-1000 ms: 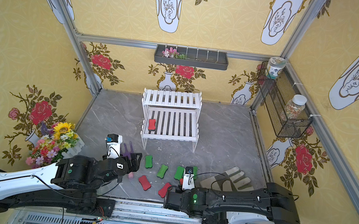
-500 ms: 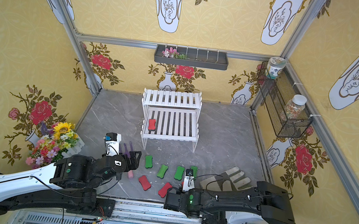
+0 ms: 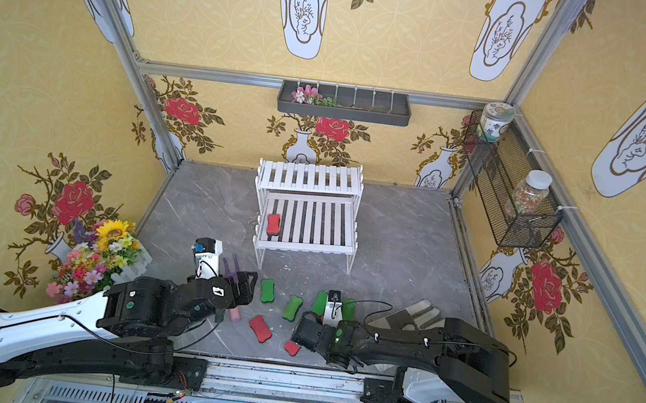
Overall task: Remove the whiteboard erasers from the shelf
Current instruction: Place the whiteboard eraser at the center of the board.
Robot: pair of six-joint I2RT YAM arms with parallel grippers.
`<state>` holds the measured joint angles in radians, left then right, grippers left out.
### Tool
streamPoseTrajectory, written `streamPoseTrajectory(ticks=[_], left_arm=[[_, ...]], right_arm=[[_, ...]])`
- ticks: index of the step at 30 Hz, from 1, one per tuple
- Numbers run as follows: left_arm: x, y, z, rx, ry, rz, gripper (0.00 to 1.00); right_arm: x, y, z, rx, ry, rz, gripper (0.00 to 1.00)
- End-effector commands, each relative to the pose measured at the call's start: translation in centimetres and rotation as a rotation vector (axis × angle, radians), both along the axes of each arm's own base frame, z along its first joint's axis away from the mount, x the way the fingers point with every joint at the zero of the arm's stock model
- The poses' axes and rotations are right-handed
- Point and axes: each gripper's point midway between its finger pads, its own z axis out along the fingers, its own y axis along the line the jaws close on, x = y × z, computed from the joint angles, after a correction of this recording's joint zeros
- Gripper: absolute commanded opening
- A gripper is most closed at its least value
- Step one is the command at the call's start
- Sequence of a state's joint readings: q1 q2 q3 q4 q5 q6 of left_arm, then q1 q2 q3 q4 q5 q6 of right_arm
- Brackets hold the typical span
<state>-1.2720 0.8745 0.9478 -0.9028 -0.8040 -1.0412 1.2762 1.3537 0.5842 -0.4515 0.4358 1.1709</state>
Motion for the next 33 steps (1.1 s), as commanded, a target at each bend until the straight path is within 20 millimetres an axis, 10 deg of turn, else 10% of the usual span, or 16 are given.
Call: streamPoseTrajectory(ticks=[1, 5, 17, 33], left_arm=[[0.1, -0.5, 0.1, 0.002, -0.001, -0.018, 1.00], [0.8, -1.2, -0.4, 0.005, 0.017, -0.031, 1.00], [6.9, -4.2, 1.6, -0.004, 0.032, -0.069, 0.93], [14.2, -5.3, -1.9, 0.255, 0.088, -0.010, 0.74]], right_arm=[[-1.2, -0.7, -0.3, -0.005, 0.037, 0.023, 0.55], [-0.7, -0.5, 2.0, 0.039, -0.032, 0.039, 0.71], [0.8, -1.0, 8.3, 0.193, -0.178, 0.009, 0.69], [0.6, -2.2, 8.1, 0.194, -0.181, -0.003, 0.66]])
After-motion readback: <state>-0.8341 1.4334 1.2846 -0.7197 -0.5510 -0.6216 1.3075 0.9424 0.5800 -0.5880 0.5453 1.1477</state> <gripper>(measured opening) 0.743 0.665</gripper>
